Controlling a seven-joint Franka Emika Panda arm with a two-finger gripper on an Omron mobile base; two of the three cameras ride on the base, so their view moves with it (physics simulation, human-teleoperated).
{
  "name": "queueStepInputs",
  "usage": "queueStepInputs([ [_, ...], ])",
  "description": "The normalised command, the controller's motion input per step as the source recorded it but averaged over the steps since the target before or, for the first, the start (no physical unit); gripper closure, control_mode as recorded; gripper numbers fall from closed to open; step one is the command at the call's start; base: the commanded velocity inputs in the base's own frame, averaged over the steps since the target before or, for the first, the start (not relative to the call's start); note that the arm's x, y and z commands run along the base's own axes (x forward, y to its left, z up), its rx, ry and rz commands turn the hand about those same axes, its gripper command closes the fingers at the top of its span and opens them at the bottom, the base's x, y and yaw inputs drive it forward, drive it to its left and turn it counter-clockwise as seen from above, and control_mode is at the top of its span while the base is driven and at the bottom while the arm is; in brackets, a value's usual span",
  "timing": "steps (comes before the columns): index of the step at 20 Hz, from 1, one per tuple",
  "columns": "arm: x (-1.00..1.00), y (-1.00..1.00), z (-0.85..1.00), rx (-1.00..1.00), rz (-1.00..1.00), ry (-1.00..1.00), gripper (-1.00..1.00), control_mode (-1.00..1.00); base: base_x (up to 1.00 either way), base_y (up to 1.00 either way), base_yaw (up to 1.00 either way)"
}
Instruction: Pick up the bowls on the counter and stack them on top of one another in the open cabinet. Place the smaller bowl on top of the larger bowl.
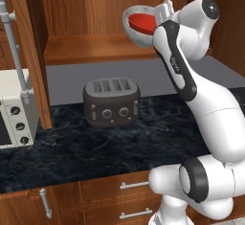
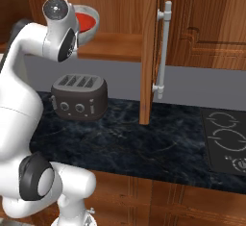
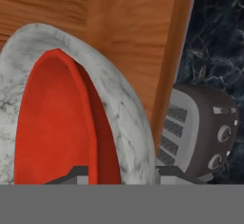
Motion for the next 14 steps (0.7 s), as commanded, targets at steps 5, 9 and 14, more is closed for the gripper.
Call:
queueStepInputs([
  [5, 0.14, 0.04, -0.10, 0.00, 0.00, 0.01, 1.00, -1.00, 0.00, 0.00, 0.00],
  [9, 0.09, 0.01, -0.18, -0.01, -0.01, 0.03, 1.00, -1.00, 0.00, 0.00, 0.00],
  [14, 0.12, 0.01, -0.12, 0.00, -0.01, 0.01, 1.00, -1.00, 0.00, 0.00, 0.00],
])
